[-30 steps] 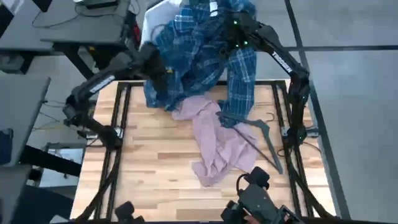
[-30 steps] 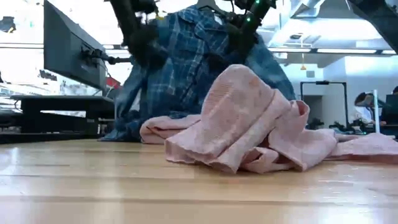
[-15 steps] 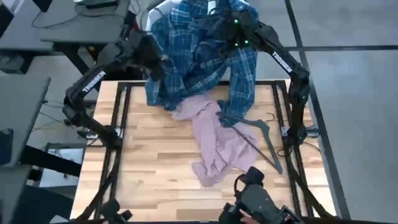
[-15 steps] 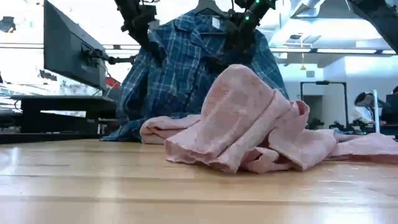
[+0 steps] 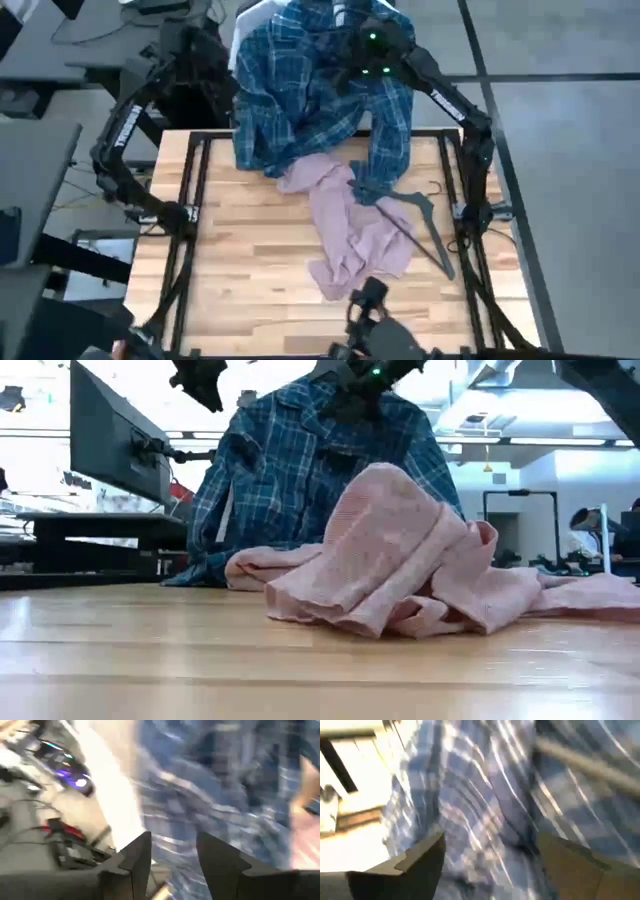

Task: Hang clothes
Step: Hang the blue long sleeve on the hanger rack

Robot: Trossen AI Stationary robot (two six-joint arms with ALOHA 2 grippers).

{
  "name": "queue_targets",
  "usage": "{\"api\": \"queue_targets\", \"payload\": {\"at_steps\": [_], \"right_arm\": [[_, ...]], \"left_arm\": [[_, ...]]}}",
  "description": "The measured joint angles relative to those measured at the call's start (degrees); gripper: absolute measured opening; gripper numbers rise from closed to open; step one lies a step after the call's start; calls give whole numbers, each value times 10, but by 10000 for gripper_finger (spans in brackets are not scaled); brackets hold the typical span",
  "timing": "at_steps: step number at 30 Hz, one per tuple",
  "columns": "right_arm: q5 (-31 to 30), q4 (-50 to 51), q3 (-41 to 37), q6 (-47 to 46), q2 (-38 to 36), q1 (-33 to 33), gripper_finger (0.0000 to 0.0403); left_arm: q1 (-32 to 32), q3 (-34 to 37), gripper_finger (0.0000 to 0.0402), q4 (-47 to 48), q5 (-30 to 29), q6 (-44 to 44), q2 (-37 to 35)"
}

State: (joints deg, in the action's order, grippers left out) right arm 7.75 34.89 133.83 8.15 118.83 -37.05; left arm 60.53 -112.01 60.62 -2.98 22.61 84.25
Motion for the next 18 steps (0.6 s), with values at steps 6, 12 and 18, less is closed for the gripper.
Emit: {"api": "queue_targets", "payload": {"at_steps": [6,12,18], "right_arm": [[-111,-107,-1,28,51,28,302],[-215,-127,-1,29,62,23,302],[-208,-94,-1,51,23,41,302]], "left_arm": [[7,0,142,4,17,30,1],[7,0,142,13,17,41,1],[7,0,142,16,17,48,1]]}}
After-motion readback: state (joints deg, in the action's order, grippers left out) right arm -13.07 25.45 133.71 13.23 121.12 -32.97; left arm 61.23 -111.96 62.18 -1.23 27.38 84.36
